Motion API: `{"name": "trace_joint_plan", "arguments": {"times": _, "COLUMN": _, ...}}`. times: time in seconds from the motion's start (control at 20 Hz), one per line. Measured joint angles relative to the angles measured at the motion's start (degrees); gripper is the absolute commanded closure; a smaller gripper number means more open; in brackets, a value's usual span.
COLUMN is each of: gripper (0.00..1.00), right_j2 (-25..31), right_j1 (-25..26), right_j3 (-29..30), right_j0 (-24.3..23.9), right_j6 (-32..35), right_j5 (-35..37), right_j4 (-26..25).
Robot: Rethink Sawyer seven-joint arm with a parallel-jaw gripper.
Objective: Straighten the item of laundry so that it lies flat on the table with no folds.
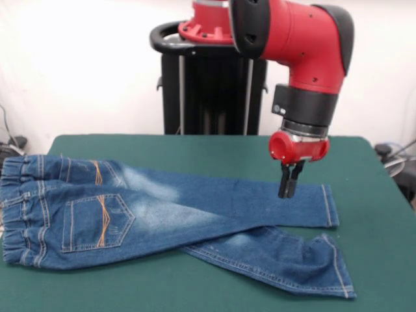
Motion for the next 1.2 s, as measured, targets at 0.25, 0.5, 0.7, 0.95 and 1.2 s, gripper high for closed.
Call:
{"name": "trace_joint_plan", "arguments": {"times": 0.25, "gripper": 1.00, "right_j2": 0.0, "right_j1": -0.1, "right_j3": 0.1, "right_j0": 0.0, "right_j6": 0.0, "right_j5": 0.0, "right_j4": 1.1}}
{"name": "trace_joint_plan", "arguments": {"times": 0.5, "gripper": 1.00, "right_j2": 0.0, "right_j1": -0.9, "right_j3": 0.1, "right_j0": -0.1, "right_j6": 0.0, "right_j5": 1.4, "right_j4": 1.4}}
{"name": "trace_joint_plan", "arguments": {"times": 0.7, "gripper": 1.00, "right_j2": 0.0, "right_j1": -1.7, "right_j3": 0.1, "right_j0": -0.5, "right_j6": 0.0, "right_j5": 3.6, "right_j4": 1.4}}
{"name": "trace_joint_plan", "arguments": {"times": 0.95, "gripper": 1.00, "right_j2": 0.0, "right_j1": -2.5, "right_j3": 0.1, "right_j0": -1.7, "right_j6": 0.0, "right_j5": 4.1, "right_j4": 0.5}}
{"name": "trace_joint_plan", "arguments": {"times": 1.2, "gripper": 1.00, "right_j2": 0.0, "right_j1": -2.5, "right_j3": 0.1, "right_j0": -2.9, "right_j6": 0.0, "right_j5": 4.5, "right_j4": -2.0}}
